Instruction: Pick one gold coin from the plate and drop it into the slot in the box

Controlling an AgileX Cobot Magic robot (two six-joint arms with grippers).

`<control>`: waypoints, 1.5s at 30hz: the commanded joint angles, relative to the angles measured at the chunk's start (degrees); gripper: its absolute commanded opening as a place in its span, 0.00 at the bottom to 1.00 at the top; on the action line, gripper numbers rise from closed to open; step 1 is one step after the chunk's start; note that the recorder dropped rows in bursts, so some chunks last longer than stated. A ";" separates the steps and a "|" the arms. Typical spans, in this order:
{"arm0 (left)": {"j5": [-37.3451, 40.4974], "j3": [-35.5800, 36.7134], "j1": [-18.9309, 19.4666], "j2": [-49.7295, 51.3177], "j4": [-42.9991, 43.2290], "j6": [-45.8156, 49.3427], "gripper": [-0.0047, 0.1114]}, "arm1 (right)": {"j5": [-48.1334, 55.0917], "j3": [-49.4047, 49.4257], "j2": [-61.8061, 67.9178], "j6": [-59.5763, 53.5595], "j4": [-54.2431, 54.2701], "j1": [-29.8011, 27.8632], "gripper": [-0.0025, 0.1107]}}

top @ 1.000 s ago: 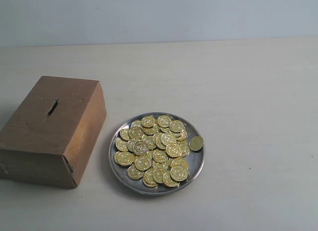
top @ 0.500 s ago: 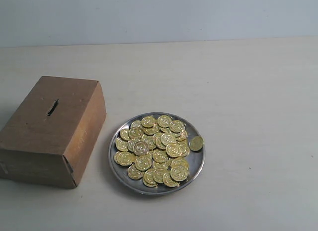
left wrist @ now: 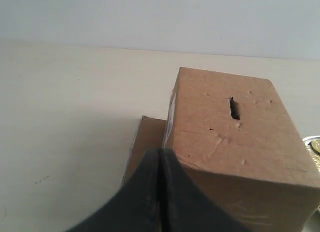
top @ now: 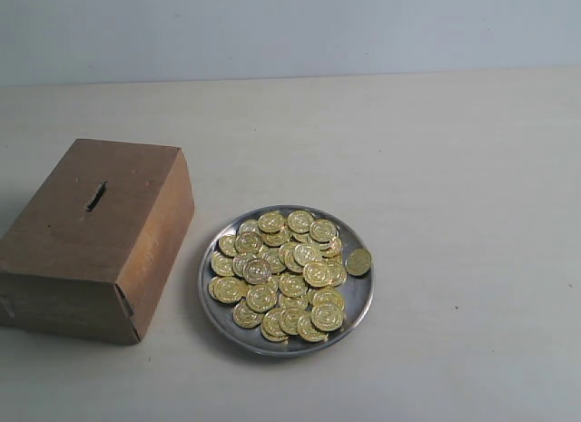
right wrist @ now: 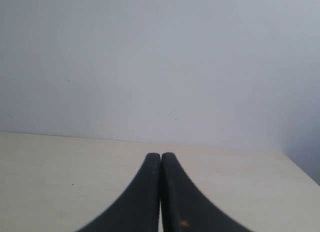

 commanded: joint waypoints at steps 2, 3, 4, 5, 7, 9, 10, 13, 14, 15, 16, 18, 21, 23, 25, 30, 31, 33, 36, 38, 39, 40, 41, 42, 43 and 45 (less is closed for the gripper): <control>0.35 0.17 0.14 -0.38 0.14 -0.45 0.04 | -0.87 0.26 -0.38 0.05 -0.03 -0.32 0.02; 0.35 0.17 -0.10 -0.38 0.13 -0.45 0.04 | -0.87 0.26 -0.38 0.05 -0.03 -0.32 0.02; 0.35 0.17 -0.35 -0.38 0.13 -0.45 0.04 | -0.87 0.26 -0.38 0.05 -0.03 -0.32 0.02; 0.35 0.17 -0.80 -0.38 0.13 -0.45 0.04 | -0.87 0.26 -0.38 0.05 -0.03 -0.32 0.02; 0.35 0.17 -1.35 -0.38 0.13 -0.45 0.04 | -0.87 0.26 -0.38 0.05 -0.03 -0.32 0.02; 0.35 0.17 -1.57 -0.38 -0.06 -0.45 0.04 | -0.87 0.26 -0.38 0.05 -0.03 -0.32 0.02; 0.35 0.17 -1.57 -0.38 -0.09 -0.45 0.04 | -0.87 0.26 -0.38 0.05 -0.03 -0.32 0.02; 0.45 0.17 -1.57 -0.38 -0.08 -0.45 0.04 | -0.87 0.26 -0.38 0.05 -0.03 -0.32 0.02; 0.45 0.17 -1.57 -0.38 -0.08 -0.45 0.04 | -0.87 0.26 -0.38 0.05 -0.03 -0.32 0.02; 0.45 0.17 -1.57 -0.38 -0.08 -0.45 0.04 | -0.87 0.26 -0.38 0.05 -0.03 -0.32 0.02; 0.45 0.17 -1.57 -0.38 -0.08 -0.45 0.04 | -0.87 0.26 -0.38 0.05 -0.03 -0.32 0.02; 0.45 0.17 -1.57 -0.38 -0.08 -0.45 0.04 | -0.87 0.26 -0.38 0.05 -0.03 -0.32 0.02; 0.45 0.17 -1.57 -0.38 -0.08 -0.45 0.04 | -0.87 0.26 -0.38 0.05 -0.03 -0.32 0.02; 0.45 0.17 -1.57 -0.38 0.15 -0.18 0.04 | -0.87 0.26 -0.38 0.05 -0.03 -0.32 0.02; 0.45 0.17 -1.57 -0.38 0.67 -0.18 0.04 | -0.87 0.26 -0.38 0.05 -0.03 -0.32 0.02; 0.31 0.17 -1.57 -0.38 2.74 -0.18 0.04 | -0.87 0.26 -0.38 0.05 -0.03 -0.32 0.02; 0.31 0.17 -1.57 -0.38 2.86 -0.18 0.04 | -0.87 0.26 -0.38 0.05 -0.03 -0.32 0.02; 0.31 0.17 -1.57 -0.38 2.86 -0.18 0.04 | -0.87 0.26 -0.38 0.05 -0.03 -0.32 0.02; 0.31 0.17 -1.57 -0.38 2.84 -2.25 0.04 | -0.87 0.26 -0.38 0.05 -0.03 -0.32 0.02; 0.31 0.17 -1.57 -0.38 2.84 -4.17 0.04 | -0.87 0.26 -0.38 0.05 -0.03 -0.32 0.02; 0.31 0.17 -1.57 -0.38 2.84 -5.47 0.04 | -0.87 0.26 -0.38 0.05 -0.03 -0.32 0.02; 0.31 0.17 -1.57 -0.38 2.84 -5.71 0.04 | -0.87 0.26 -0.38 0.05 -0.03 -0.32 0.02; 0.31 0.17 -1.57 -0.38 2.84 -6.23 0.04 | -0.87 0.26 -0.38 0.05 -0.03 -0.32 0.02; 0.31 0.17 -1.57 -0.38 2.84 -6.37 0.04 | -0.87 0.26 -0.38 0.05 -0.03 -0.32 0.02; 0.31 0.17 -1.57 -0.38 2.84 -6.37 0.04 | -0.87 0.26 -0.38 0.05 -0.03 -0.32 0.02; 0.31 0.17 -1.57 -0.38 3.00 -6.37 0.04 | -0.87 0.26 -0.38 0.05 -0.03 -0.32 0.02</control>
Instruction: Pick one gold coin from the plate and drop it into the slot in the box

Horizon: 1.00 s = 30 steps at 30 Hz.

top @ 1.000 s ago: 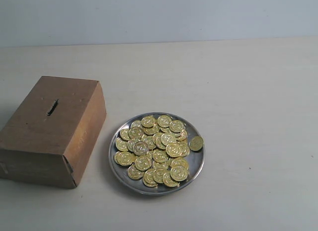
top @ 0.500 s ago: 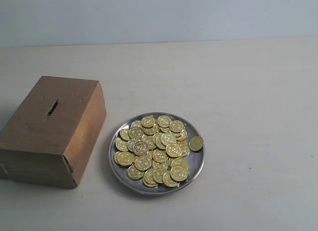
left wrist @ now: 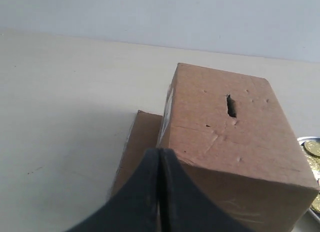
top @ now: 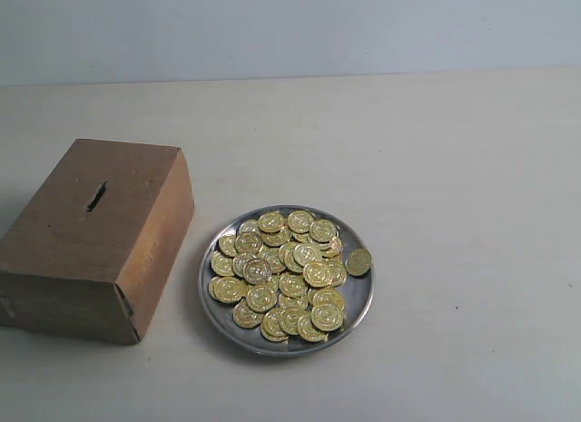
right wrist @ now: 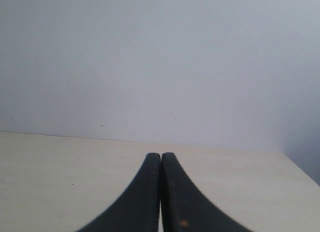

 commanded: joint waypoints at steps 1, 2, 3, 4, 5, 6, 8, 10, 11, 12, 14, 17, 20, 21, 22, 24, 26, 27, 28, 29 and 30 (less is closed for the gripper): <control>-0.32 0.17 -0.30 -0.38 0.57 -0.96 0.04 | -0.83 0.26 -0.38 0.05 -0.03 -0.32 0.02; -0.32 0.17 -0.30 -0.38 0.99 -0.96 0.04 | -0.83 0.26 -0.38 0.05 -0.03 -0.32 0.02; -0.32 0.17 -0.30 -0.38 1.95 -0.96 0.04 | -0.83 0.26 -0.38 0.05 -0.03 -0.32 0.02; -0.32 0.17 -0.30 -0.38 2.87 -0.96 0.04 | -0.83 0.26 -0.38 0.05 -0.03 -0.32 0.02; -0.32 0.17 -0.30 -0.38 3.47 -0.96 0.04 | -0.83 0.26 -0.38 0.05 -0.03 -0.32 0.02; -0.32 0.17 -0.30 -0.38 3.47 -0.96 0.04 | -0.83 0.26 -0.38 0.05 -0.03 -0.32 0.02; -0.32 0.17 -0.30 -0.38 3.47 -0.96 0.04 | -0.83 0.26 -0.38 0.05 -0.03 -0.32 0.02; -0.32 0.17 -0.30 -0.38 3.47 -0.96 0.04 | -0.83 0.26 -0.38 0.05 -0.03 -0.32 0.02; -0.47 0.17 -0.30 -0.38 3.47 -0.96 0.04 | -0.83 0.26 -0.38 0.05 -0.03 -0.32 0.02; -0.47 0.17 -0.30 -0.38 3.47 -0.96 0.04 | -0.83 0.26 -0.38 0.05 -0.03 -0.32 0.02; -0.47 0.17 -0.30 -0.38 3.47 -0.96 0.04 | -0.83 0.26 -0.38 0.05 -0.03 -0.32 0.02; -0.47 0.17 -0.30 -0.38 3.47 -0.96 0.04 | -0.83 0.26 -0.38 0.05 -0.03 -0.32 0.02; -0.47 0.17 -0.30 -0.38 3.47 -0.96 0.04 | -0.83 0.26 -0.38 0.05 -0.03 -0.32 0.02; -0.47 0.17 -0.30 -0.38 3.47 -0.96 0.04 | -0.83 0.26 -0.38 0.05 -0.03 -0.32 0.02; -0.47 0.17 -0.30 -0.38 3.47 -0.96 0.04 | -0.83 0.26 -0.38 0.05 -0.03 -0.32 0.02; -0.47 0.17 -0.30 -0.38 3.47 -0.96 0.04 | -0.83 0.26 -0.38 0.05 -0.03 -0.32 0.02; -0.47 0.17 -0.30 -0.38 3.47 -0.96 0.04 | -0.83 0.26 -0.38 0.05 -0.03 -0.32 0.02; -0.47 0.17 -0.30 -0.38 3.47 -0.96 0.04 | -0.83 0.26 -0.38 0.05 -0.03 -0.32 0.02; -0.47 0.17 -0.30 -0.38 3.47 -0.96 0.04 | -0.83 0.26 -0.38 0.05 -0.03 -0.32 0.02; -0.47 0.17 -0.30 -0.38 3.47 -0.96 0.04 | -0.83 0.26 -0.38 0.05 -0.03 -0.32 0.02; -0.47 0.17 -0.30 -0.38 3.47 -0.96 0.04 | -0.83 0.26 -0.38 0.05 -0.03 -0.32 0.02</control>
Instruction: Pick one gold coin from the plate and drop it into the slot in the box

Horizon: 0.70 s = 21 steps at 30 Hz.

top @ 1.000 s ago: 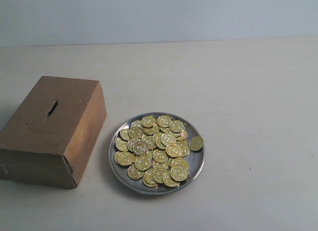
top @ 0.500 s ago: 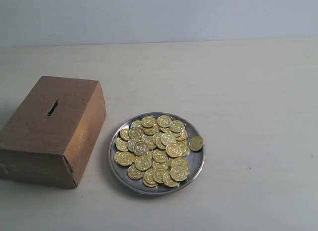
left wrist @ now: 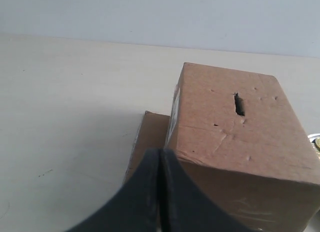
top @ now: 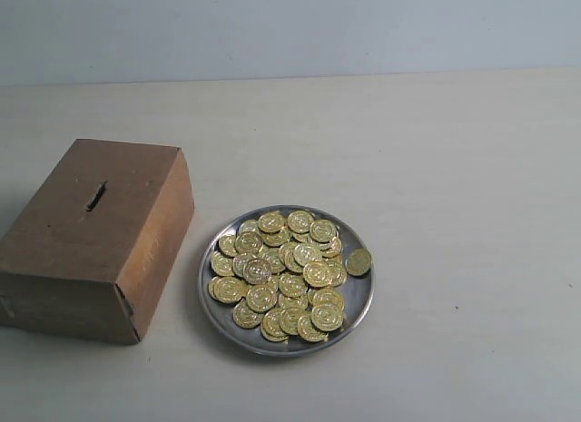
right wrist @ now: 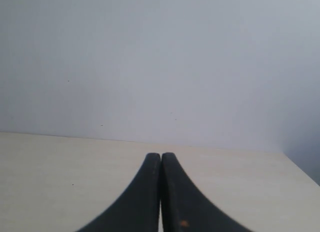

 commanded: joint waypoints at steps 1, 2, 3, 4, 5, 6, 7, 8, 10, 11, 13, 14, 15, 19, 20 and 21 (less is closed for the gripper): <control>-0.47 0.17 -0.30 -0.38 0.34 -0.38 0.04 | -0.83 0.26 -0.38 0.05 -0.03 -0.32 0.02; -0.47 0.17 -0.30 -0.38 0.34 -0.38 0.04 | -0.83 0.26 -0.38 0.05 -0.03 -0.32 0.02; -0.47 0.17 -0.30 -0.38 0.34 -0.38 0.04 | -0.83 0.26 -0.38 0.05 -0.03 -0.32 0.02; -0.47 0.17 -0.30 -0.38 0.34 -0.38 0.04 | -0.83 0.26 -0.38 0.05 -0.03 -0.32 0.02; -0.47 0.17 -0.30 -0.38 0.34 -0.38 0.04 | -0.83 0.26 -0.38 0.05 -0.03 -0.32 0.02; -0.47 0.17 -0.30 -0.38 0.34 -0.38 0.04 | -0.83 0.26 -0.38 0.05 -0.03 -0.32 0.02; -0.47 0.17 -0.30 -0.38 0.34 -0.38 0.04 | -0.83 0.26 -0.38 0.05 -0.03 -0.32 0.02; -0.47 0.17 -0.30 -0.38 0.34 -0.38 0.04 | -0.83 0.26 -0.38 0.05 -0.03 -0.32 0.02; -0.47 0.17 -0.30 -0.38 0.34 -0.38 0.04 | -0.83 0.26 -0.38 0.07 -0.03 -0.32 0.02; -0.47 0.17 -0.30 -0.38 0.34 -0.38 0.04 | -0.83 0.26 -0.38 0.07 -0.03 -0.32 0.02; -0.47 0.17 -0.30 -0.38 0.34 -0.38 0.04 | -0.83 0.26 -0.38 0.07 -0.03 -0.32 0.02; -0.47 0.17 -0.30 -0.38 0.34 -0.38 0.04 | -0.83 0.26 -0.38 0.07 -0.03 -0.32 0.02; -0.47 0.17 -0.30 -0.38 0.34 -0.38 0.04 | -0.83 0.26 -0.38 0.07 -0.03 -0.32 0.02; -0.47 0.17 -0.30 -0.38 0.34 -0.38 0.04 | 4.44 0.26 -0.38 -0.37 0.65 -0.32 0.02; -0.47 0.17 -0.30 -0.38 0.34 -0.38 0.04 | 9.17 0.26 -0.38 -0.66 1.50 -0.32 0.02; -0.47 0.17 -0.30 -0.38 0.34 -0.38 0.04 | 11.46 0.26 -0.38 -0.67 1.70 -0.32 0.02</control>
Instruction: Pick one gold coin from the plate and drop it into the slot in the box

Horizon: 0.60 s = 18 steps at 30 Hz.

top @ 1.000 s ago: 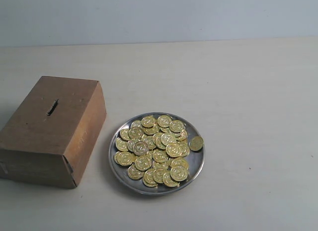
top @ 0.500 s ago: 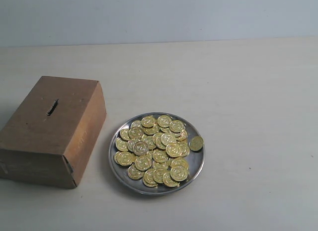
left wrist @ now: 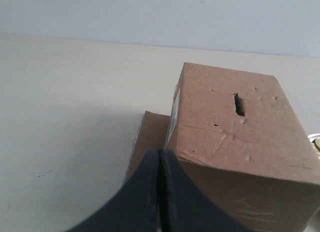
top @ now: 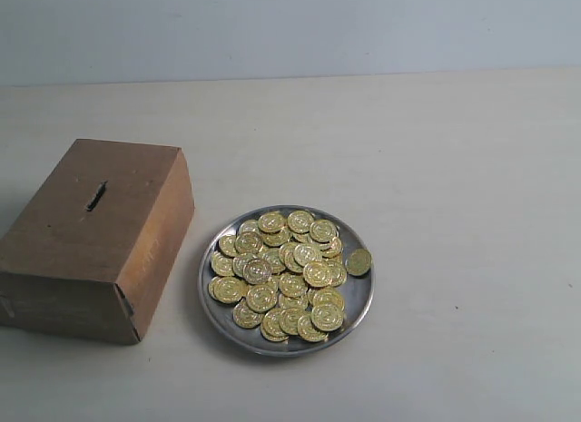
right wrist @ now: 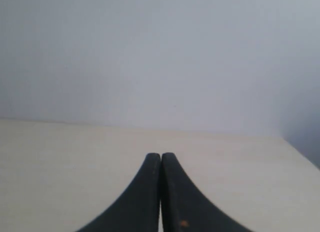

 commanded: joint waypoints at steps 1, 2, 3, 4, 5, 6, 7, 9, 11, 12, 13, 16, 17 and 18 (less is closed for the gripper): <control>-0.47 0.17 -0.30 -0.38 0.34 -0.38 0.04 | 9.59 0.26 -0.38 -0.67 1.79 -0.32 0.02; -0.47 0.17 -0.30 -0.38 0.34 -0.38 0.04 | 9.59 0.26 -0.38 -0.67 2.44 -0.32 0.02; -0.47 0.17 -0.30 -0.38 0.34 -0.38 0.04 | 9.47 0.26 -0.38 -0.56 2.86 -0.32 0.02; -0.47 0.17 -0.30 -0.38 0.34 -0.38 0.04 | 9.47 0.26 -0.38 -1.57 4.49 -0.32 0.02; -0.47 0.17 -0.30 -0.38 0.34 -0.38 0.04 | 9.47 0.26 -0.38 -2.91 5.84 -0.32 0.02; -0.47 0.17 -0.30 -0.38 0.34 -0.38 0.04 | 9.47 0.26 -0.38 -5.29 7.98 -0.32 0.02; -0.47 0.17 -0.30 -0.38 0.34 -0.38 0.04 | 9.47 0.26 -0.38 -7.72 9.84 -0.32 0.02; -0.47 0.17 -0.30 -0.38 0.34 -0.38 0.04 | 9.47 0.26 -0.38 -10.70 12.88 -0.32 0.02; -0.47 0.17 -0.30 -0.38 0.34 -0.38 0.04 | 9.47 0.26 -0.38 -10.51 12.88 -0.32 0.02; -0.47 0.17 -0.30 -0.38 0.34 -0.38 0.04 | 9.47 0.26 -0.38 -9.95 12.88 -0.32 0.02; -0.47 0.17 -0.30 -0.38 0.34 -0.38 0.04 | 9.47 0.26 -0.38 -9.08 12.73 -0.32 0.02; -0.47 0.17 -0.30 -0.38 0.34 -0.38 0.04 | 9.47 0.26 -0.38 -7.44 12.35 -0.32 0.02; -0.47 0.17 -0.30 -0.38 0.34 -0.38 0.04 | 9.47 0.26 -0.38 -6.44 11.83 -0.32 0.02; -0.47 0.17 -0.30 -0.38 0.34 -0.38 0.04 | 9.47 0.26 -0.38 -5.59 11.42 -0.32 0.02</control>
